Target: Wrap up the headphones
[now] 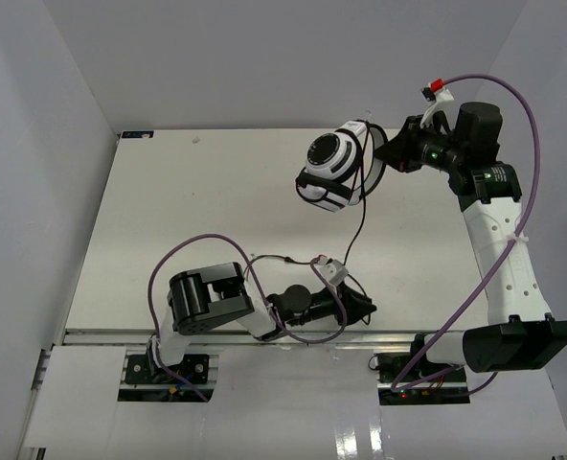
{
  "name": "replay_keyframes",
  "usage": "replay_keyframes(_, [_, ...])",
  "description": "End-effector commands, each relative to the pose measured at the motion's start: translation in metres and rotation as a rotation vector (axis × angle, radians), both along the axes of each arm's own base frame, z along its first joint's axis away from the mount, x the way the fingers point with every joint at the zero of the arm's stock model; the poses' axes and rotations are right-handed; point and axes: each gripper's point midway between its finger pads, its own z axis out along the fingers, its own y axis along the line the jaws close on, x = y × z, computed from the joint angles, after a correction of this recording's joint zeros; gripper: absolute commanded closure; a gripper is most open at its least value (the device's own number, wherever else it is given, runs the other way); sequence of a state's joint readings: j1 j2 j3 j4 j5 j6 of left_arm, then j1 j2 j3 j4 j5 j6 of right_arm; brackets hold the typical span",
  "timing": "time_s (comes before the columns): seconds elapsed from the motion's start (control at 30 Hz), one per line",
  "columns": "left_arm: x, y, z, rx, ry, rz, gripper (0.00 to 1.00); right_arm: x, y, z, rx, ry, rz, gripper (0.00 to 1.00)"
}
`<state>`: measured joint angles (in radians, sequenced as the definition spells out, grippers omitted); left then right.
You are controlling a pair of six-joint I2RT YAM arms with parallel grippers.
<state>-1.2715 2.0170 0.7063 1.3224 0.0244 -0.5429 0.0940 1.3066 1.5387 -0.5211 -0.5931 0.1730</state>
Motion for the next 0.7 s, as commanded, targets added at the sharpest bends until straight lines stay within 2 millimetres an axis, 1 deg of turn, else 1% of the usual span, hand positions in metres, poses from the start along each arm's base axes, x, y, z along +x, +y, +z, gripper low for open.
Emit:
replay_keyframes(0.0, [0.006, 0.025, 0.028, -0.114, -0.047, 0.075, 1.00, -0.018, 0.006, 0.039, 0.102, -0.074, 0.053, 0.92])
replay_keyframes(0.07, [0.012, 0.045, 0.028, -0.097, -0.082, 0.115, 1.00, -0.020, 0.006, 0.037, 0.095, -0.083, 0.066, 0.92])
replay_keyframes(0.13, [0.019, 0.061, 0.045, -0.107, -0.162, 0.133, 1.00, -0.023, 0.004, 0.035, 0.066, -0.112, 0.079, 0.92])
replay_keyframes(0.17, [0.017, 0.067, 0.046, -0.086, -0.194, 0.110, 1.00, -0.023, 0.002, 0.033, 0.052, -0.122, 0.084, 0.92])
replay_keyframes(0.2, [0.013, 0.072, 0.044, -0.057, -0.223, 0.077, 1.00, -0.023, 0.000, 0.030, 0.037, -0.129, 0.088, 0.92])
replay_keyframes(0.23, [0.021, 0.078, 0.046, -0.036, -0.246, 0.083, 1.00, -0.025, 0.001, 0.029, 0.034, -0.133, 0.113, 0.92])
replay_keyframes(0.3, [0.031, 0.088, 0.038, 0.074, -0.276, 0.076, 1.00, -0.031, -0.002, 0.028, 0.028, -0.158, 0.171, 0.92])
replay_keyframes(0.33, [0.043, 0.093, 0.037, 0.099, -0.285, 0.075, 1.00, -0.043, 0.007, 0.028, 0.049, -0.163, 0.264, 0.92])
replay_keyframes(0.4, [0.061, 0.106, 0.032, 0.159, -0.283, 0.069, 1.00, -0.052, 0.004, 0.033, 0.047, -0.199, 0.330, 0.92])
replay_keyframes(0.47, [0.080, 0.120, 0.035, 0.184, -0.286, 0.060, 1.00, -0.060, 0.003, 0.034, -0.017, -0.262, 0.376, 0.92])
replay_keyframes(0.5, [0.097, 0.133, 0.037, 0.208, -0.279, 0.084, 1.00, -0.057, -0.001, 0.032, -0.099, -0.341, 0.388, 0.92])
replay_keyframes(0.53, [0.100, 0.133, 0.048, 0.196, -0.291, 0.054, 1.00, -0.061, -0.004, 0.028, -0.133, -0.324, 0.389, 0.92])
replay_keyframes(0.57, [0.108, 0.136, 0.058, 0.195, -0.299, 0.038, 1.00, -0.064, -0.007, 0.020, -0.176, -0.318, 0.400, 0.92])
replay_keyframes(0.6, [0.116, 0.140, 0.061, 0.218, -0.286, 0.029, 1.00, -0.068, -0.009, 0.014, -0.216, -0.327, 0.417, 0.92])
replay_keyframes(0.63, [0.120, 0.144, 0.054, 0.263, -0.247, 0.016, 1.00, -0.071, -0.009, 0.013, -0.248, -0.348, 0.437, 0.92])
replay_keyframes(0.67, [0.130, 0.149, 0.054, 0.294, -0.236, 0.003, 1.00, -0.077, -0.009, 0.008, -0.303, -0.396, 0.488, 0.92])
